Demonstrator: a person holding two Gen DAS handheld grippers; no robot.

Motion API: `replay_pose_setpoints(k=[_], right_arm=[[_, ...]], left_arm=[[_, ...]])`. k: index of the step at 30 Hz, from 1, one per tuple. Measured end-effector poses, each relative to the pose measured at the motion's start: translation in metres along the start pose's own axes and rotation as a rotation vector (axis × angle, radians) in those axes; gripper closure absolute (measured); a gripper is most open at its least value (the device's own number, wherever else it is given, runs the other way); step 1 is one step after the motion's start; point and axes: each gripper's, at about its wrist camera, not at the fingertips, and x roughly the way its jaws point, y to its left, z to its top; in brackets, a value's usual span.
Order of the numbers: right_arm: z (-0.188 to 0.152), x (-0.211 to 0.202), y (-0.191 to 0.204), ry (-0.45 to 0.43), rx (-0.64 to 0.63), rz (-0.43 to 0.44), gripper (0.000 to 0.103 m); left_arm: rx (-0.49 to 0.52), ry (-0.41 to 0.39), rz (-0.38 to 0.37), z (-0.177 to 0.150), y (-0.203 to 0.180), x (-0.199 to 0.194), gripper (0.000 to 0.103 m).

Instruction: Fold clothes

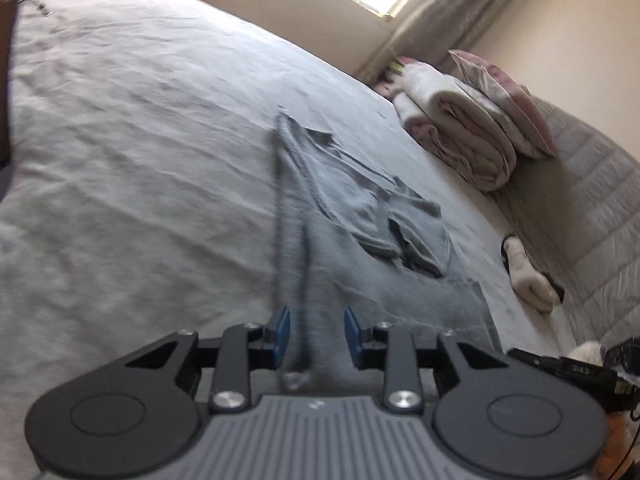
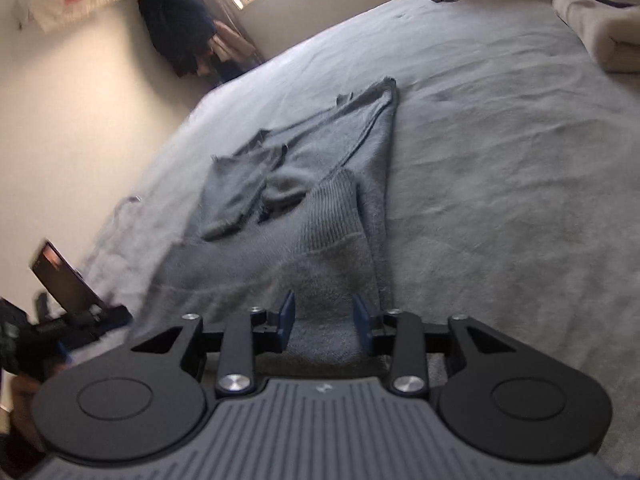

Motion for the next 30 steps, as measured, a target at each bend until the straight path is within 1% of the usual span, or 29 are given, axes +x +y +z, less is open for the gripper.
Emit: replay_pose_setpoints(k=[2, 3, 5, 8, 10, 12, 14, 21, 28, 30], right_arm=[[0.002, -0.011, -0.007, 0.003, 0.047, 0.029, 0.059], [0.003, -0.014, -0.012, 0.01, 0.075, 0.038, 0.059], [0.005, -0.019, -0.021, 0.024, 0.131, 0.054, 0.058], [0.005, -0.022, -0.034, 0.06, 0.208, 0.064, 0.056], [0.004, -0.021, -0.041, 0.093, 0.255, 0.077, 0.055], [0.001, -0.016, -0.046, 0.128, 0.289, 0.099, 0.054], [0.0, -0.013, -0.047, 0.151, 0.31, 0.118, 0.054], [0.0, -0.002, -0.048, 0.155, 0.35, 0.166, 0.054], [0.001, 0.006, -0.053, 0.126, 0.42, 0.224, 0.054], [0.002, 0.009, -0.053, 0.12, 0.428, 0.236, 0.054]], left_arm=[[-0.05, 0.01, -0.015, 0.003, 0.01, -0.004, 0.064], [-0.077, 0.015, -0.029, 0.005, 0.014, -0.006, 0.063], [-0.122, 0.025, -0.066, 0.007, 0.023, -0.01, 0.054], [-0.164, 0.061, -0.115, 0.007, 0.031, -0.011, 0.045], [-0.189, 0.103, -0.139, 0.006, 0.035, -0.008, 0.04], [-0.232, 0.146, -0.161, 0.005, 0.04, -0.002, 0.04], [-0.267, 0.168, -0.18, 0.002, 0.043, 0.002, 0.04], [-0.297, 0.216, -0.21, -0.005, 0.038, 0.028, 0.04], [-0.367, 0.193, -0.267, -0.004, 0.042, 0.042, 0.042], [-0.375, 0.186, -0.279, -0.005, 0.041, 0.048, 0.045]])
